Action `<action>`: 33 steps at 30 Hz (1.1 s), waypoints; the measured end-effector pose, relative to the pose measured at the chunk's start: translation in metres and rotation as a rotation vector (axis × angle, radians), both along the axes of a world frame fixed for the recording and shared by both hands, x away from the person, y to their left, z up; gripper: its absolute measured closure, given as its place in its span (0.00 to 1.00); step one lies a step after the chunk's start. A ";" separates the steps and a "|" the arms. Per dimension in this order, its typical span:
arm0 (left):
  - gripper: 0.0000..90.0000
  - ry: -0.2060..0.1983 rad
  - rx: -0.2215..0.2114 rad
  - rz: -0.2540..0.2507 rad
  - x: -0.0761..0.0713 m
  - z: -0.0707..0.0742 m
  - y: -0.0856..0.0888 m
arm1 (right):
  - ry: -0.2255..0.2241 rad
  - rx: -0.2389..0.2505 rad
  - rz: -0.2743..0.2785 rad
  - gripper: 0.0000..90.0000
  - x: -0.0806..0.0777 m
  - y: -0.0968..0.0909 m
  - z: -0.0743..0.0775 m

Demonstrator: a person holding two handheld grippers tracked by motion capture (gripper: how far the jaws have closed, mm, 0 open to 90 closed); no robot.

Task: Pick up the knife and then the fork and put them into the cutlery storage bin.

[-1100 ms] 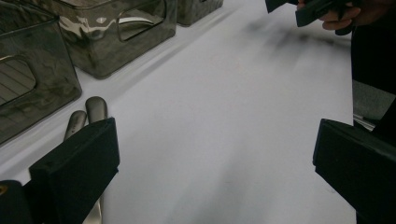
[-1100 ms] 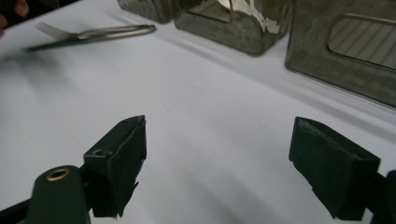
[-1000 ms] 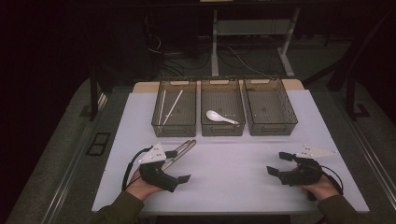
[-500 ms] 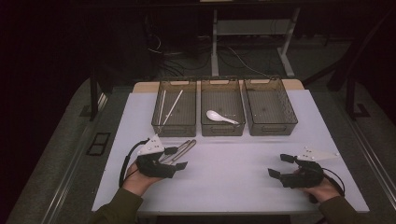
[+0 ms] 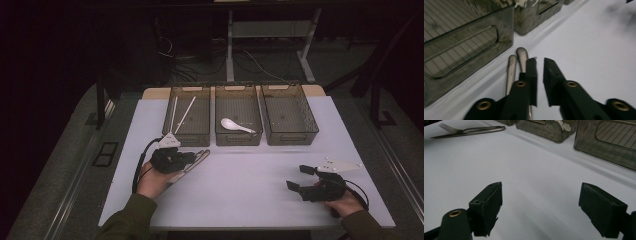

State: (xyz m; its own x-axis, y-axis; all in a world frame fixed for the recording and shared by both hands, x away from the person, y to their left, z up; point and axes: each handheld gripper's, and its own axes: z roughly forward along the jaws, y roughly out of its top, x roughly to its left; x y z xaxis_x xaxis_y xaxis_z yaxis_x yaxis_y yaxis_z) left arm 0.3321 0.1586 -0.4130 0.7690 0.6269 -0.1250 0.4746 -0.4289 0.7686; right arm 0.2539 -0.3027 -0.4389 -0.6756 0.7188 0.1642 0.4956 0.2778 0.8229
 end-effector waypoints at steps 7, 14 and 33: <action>0.99 0.021 0.076 0.023 0.017 -0.010 -0.011 | 0.000 0.001 0.002 0.21 0.000 0.000 0.000; 0.99 0.032 0.123 0.023 0.030 -0.020 -0.019 | 0.000 0.000 0.002 0.21 0.000 0.000 0.000; 0.99 0.028 0.174 0.013 0.034 -0.027 -0.025 | 0.002 -0.007 0.016 0.21 0.000 0.002 0.000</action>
